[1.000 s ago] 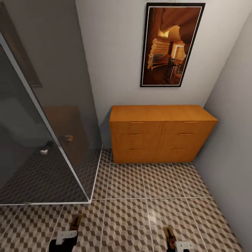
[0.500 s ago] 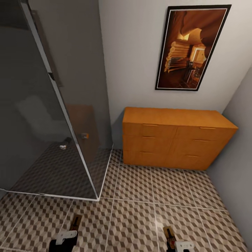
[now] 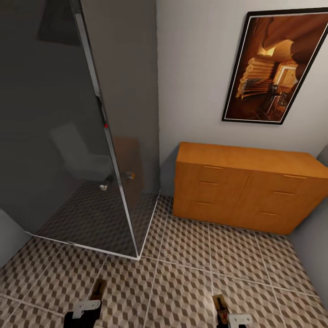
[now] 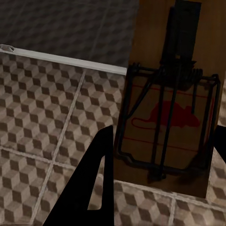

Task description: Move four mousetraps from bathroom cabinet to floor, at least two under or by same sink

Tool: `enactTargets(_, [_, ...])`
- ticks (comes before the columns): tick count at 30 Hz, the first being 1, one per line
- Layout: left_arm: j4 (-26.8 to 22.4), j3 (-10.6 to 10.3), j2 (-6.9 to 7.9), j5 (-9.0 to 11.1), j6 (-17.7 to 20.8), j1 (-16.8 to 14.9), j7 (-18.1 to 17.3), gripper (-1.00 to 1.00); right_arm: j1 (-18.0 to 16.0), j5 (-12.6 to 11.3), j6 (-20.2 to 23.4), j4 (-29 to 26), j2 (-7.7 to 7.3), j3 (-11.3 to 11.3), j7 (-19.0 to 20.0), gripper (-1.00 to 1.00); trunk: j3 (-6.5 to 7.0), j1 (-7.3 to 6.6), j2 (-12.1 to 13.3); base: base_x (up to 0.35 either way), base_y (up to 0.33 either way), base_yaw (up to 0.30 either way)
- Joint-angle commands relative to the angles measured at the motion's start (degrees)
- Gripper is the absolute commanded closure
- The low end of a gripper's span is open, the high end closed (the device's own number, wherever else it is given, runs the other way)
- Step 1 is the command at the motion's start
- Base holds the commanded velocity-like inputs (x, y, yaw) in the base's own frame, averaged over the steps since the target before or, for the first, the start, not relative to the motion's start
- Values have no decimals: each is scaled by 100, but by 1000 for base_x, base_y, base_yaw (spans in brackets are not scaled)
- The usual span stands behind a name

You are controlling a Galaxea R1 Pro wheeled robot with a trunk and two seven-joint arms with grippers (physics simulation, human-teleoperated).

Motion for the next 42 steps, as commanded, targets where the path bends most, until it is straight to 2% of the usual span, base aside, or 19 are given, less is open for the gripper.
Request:
enactTargets(1, [19, -47, -5, 42, -21, -8, -6, 100, -3, -19, -16, 0, -7, 37, -28, 100, -4, 3, -10, 0, 0, 244])
enactTargets(42, [19, -47, -8, 42, -21, -8, -6, 100, -1, -19, -16, -2, -2, 37, -30, 100, 203, 3, -10, 0, 0, 252])
